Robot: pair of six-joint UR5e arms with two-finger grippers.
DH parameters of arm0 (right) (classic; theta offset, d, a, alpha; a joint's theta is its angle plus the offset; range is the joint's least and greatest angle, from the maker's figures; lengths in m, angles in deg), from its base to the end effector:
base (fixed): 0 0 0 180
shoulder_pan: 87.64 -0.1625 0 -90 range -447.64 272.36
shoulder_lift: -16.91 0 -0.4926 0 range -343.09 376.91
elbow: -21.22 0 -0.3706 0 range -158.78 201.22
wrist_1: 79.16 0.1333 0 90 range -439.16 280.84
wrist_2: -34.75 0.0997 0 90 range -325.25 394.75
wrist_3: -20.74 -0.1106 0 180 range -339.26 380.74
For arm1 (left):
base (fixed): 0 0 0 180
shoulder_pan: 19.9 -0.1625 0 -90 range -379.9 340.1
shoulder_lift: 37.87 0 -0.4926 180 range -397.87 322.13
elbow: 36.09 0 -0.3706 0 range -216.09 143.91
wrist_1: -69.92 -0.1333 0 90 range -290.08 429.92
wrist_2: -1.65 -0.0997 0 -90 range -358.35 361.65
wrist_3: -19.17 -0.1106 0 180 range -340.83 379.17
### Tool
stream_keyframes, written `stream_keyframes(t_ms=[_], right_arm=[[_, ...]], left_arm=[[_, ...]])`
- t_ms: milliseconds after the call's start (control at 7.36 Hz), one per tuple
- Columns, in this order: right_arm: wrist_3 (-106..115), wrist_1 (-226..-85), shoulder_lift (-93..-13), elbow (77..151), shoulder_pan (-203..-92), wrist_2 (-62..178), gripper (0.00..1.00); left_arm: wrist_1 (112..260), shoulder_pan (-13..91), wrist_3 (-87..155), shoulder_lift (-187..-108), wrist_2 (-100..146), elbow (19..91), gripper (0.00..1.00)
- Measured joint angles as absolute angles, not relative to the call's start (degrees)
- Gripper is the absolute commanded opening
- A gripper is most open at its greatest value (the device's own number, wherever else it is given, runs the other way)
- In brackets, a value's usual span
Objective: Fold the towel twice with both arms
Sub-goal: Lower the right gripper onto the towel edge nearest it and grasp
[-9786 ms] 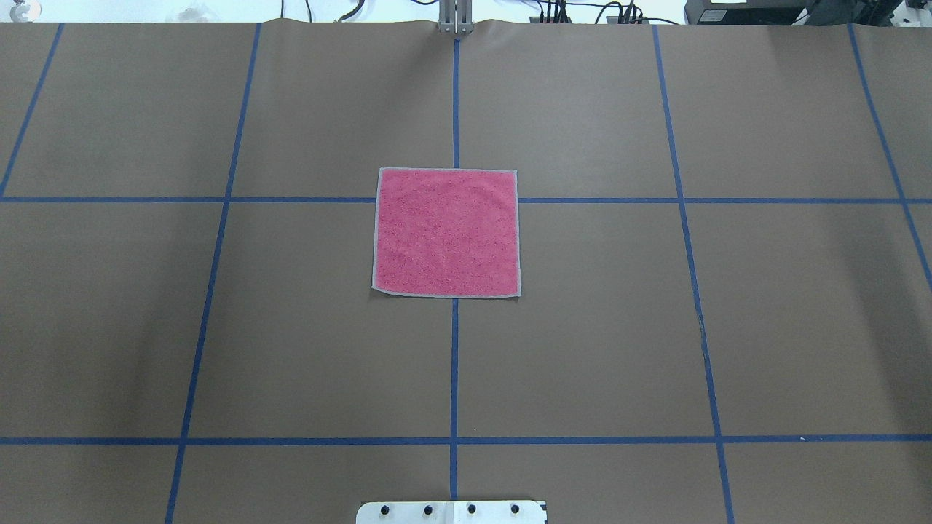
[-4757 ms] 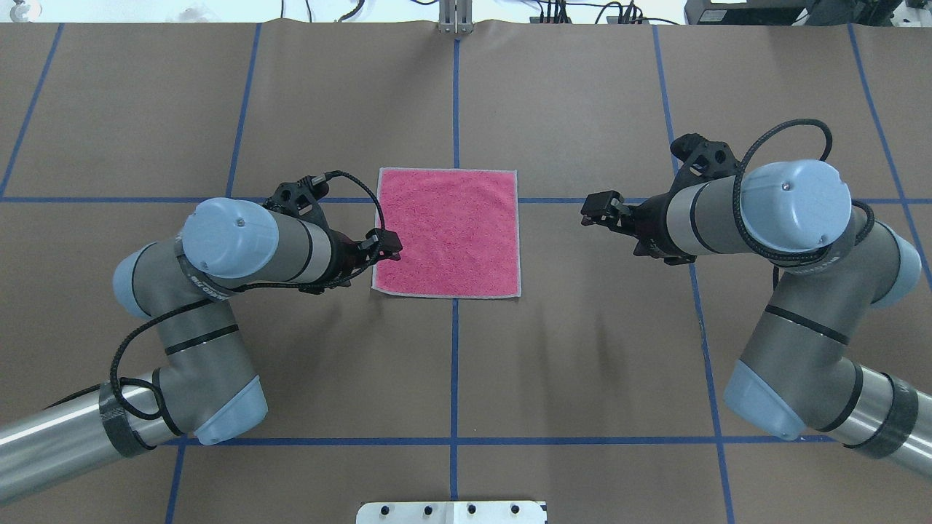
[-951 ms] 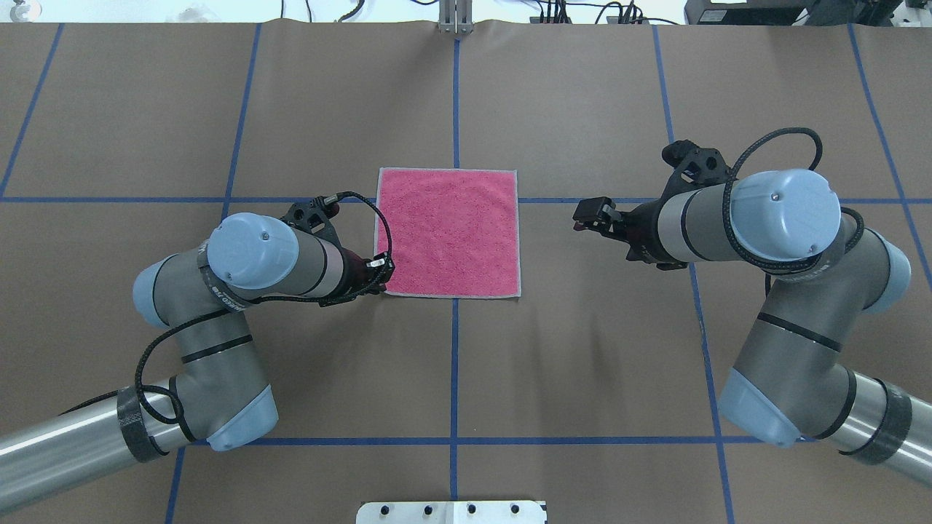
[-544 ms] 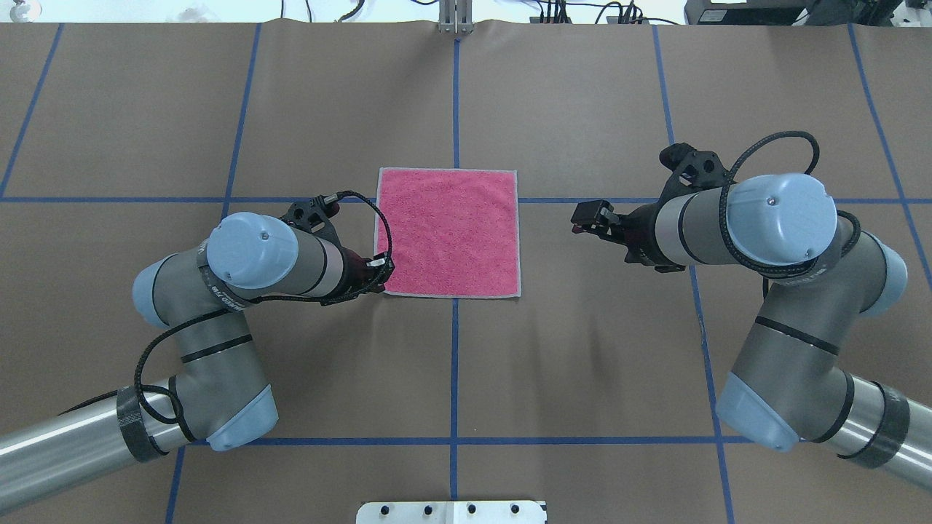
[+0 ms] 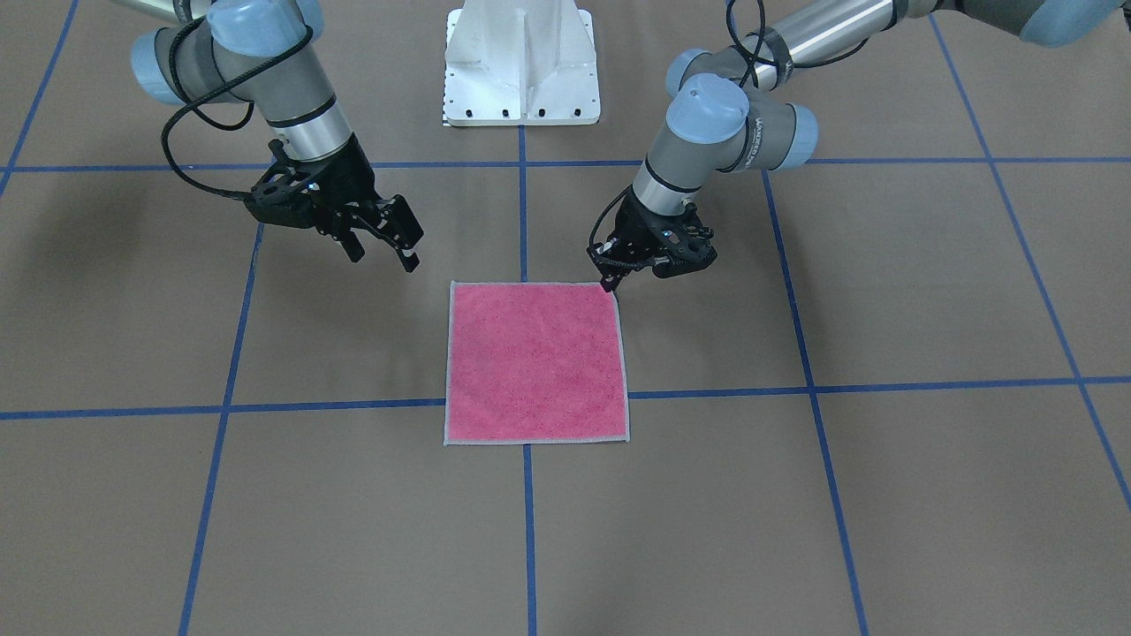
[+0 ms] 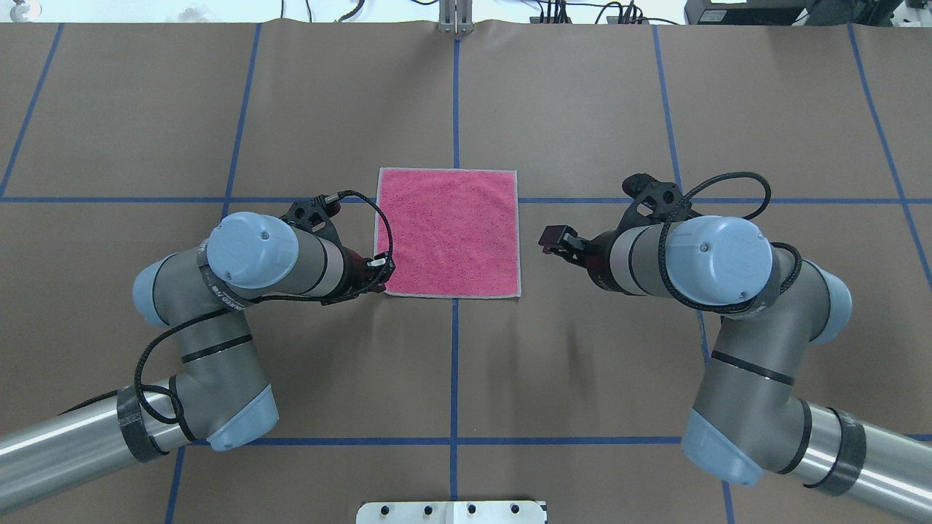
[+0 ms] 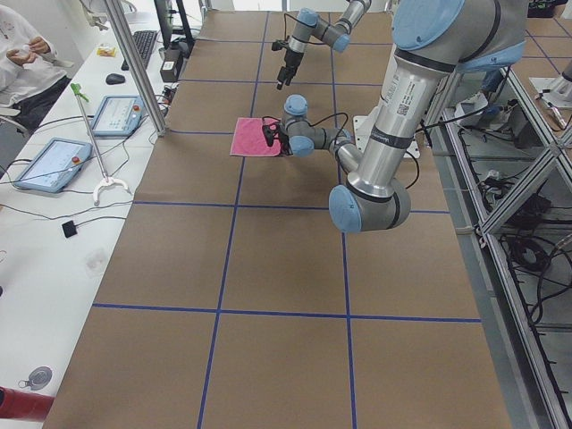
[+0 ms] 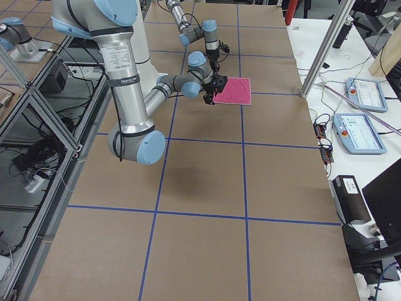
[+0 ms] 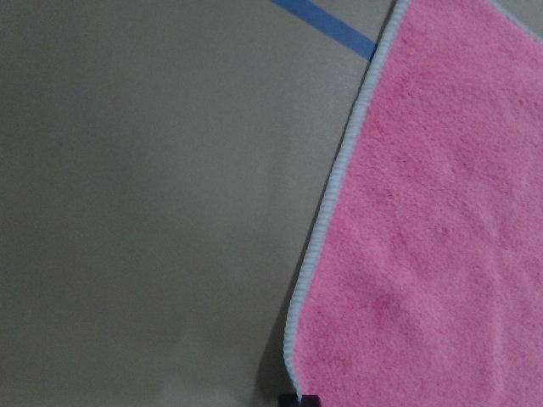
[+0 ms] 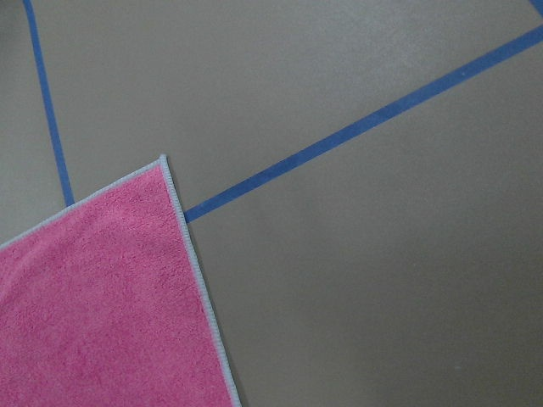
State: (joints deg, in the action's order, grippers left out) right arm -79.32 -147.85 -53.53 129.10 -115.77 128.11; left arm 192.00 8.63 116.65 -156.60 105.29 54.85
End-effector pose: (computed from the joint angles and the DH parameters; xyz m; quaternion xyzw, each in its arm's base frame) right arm -0.4740 -0.3972 0.3734 0.0518 -0.4882 0.2714 0.8278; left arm 0.5644 -0.4288 0.3741 -0.0071 0.5196 -0.2055 0.8293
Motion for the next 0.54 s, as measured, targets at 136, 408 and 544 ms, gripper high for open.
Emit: stream_keyframes(t_ms=[136,408,544], right_arm=[[-81.03,-149.19,-51.55,127.55,-114.32,126.34,0.89],[-83.33,-150.0,-47.55,123.05,-112.49,123.46,0.74],[-83.79,-150.04,-46.3,121.43,-112.05,122.84,0.74]], left_arm=[[192.0,8.64,116.65,-156.61,105.28,54.91,0.0],[192.0,8.66,116.64,-156.61,105.27,55.02,0.0],[192.0,8.66,116.64,-156.61,105.27,55.04,0.0]])
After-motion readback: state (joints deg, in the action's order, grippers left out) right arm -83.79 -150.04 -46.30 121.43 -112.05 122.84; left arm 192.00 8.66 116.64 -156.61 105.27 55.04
